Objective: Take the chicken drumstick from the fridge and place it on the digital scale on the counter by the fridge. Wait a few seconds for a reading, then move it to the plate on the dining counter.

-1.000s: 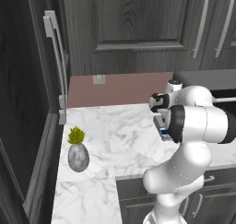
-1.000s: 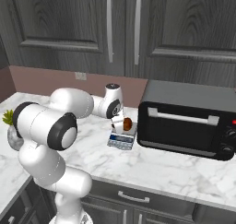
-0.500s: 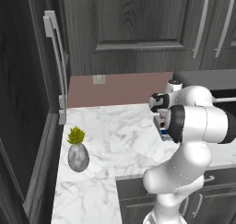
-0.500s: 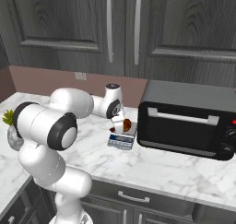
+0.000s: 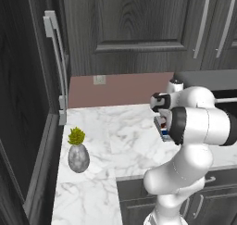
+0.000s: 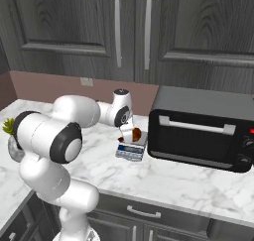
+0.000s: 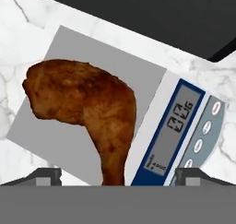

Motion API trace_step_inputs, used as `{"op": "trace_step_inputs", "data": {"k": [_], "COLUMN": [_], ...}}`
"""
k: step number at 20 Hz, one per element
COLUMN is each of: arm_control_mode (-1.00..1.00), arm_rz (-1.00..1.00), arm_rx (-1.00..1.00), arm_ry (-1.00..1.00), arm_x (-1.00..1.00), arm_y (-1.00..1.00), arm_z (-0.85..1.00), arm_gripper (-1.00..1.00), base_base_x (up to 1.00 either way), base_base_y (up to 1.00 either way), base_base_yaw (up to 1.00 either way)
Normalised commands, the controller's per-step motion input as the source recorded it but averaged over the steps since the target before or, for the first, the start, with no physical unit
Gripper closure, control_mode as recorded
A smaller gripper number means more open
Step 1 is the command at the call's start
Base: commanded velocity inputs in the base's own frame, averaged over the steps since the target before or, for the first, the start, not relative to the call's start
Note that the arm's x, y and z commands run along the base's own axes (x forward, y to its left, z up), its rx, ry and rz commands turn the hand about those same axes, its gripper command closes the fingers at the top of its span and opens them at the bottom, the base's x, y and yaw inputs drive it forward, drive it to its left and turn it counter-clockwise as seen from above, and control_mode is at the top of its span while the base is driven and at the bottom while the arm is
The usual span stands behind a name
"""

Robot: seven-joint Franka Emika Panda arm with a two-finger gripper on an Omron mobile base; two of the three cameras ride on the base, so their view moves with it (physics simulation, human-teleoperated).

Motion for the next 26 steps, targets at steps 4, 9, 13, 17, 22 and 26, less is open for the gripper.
{"op": "trace_step_inputs", "data": {"k": [4,9,13,17,22,26], "arm_control_mode": [-1.00,-1.00,-1.00,-1.00,-1.00,-1.00], "arm_rz": [0.00,0.00,0.00,0.00,0.00,0.04], "arm_rx": [0.00,0.00,0.00,0.00,0.00,-0.01], "arm_ry": [0.00,0.00,0.00,0.00,0.00,0.00], "arm_x": [-0.56,-0.73,-0.75,-0.73,-0.77,-0.94], "arm_y": [0.00,0.00,0.00,0.00,0.00,0.03], "arm_z": [0.38,0.32,0.27,0.15,0.33,0.66], "arm_gripper": [-1.00,-1.00,-1.00,-1.00,-1.00,-1.00], "base_base_x": [0.00,0.00,0.00,0.00,0.00,0.00], "base_base_y": [0.00,0.00,0.00,0.00,0.00,0.00], "base_base_yaw": [0.00,0.00,0.00,0.00,0.00,0.00]}}
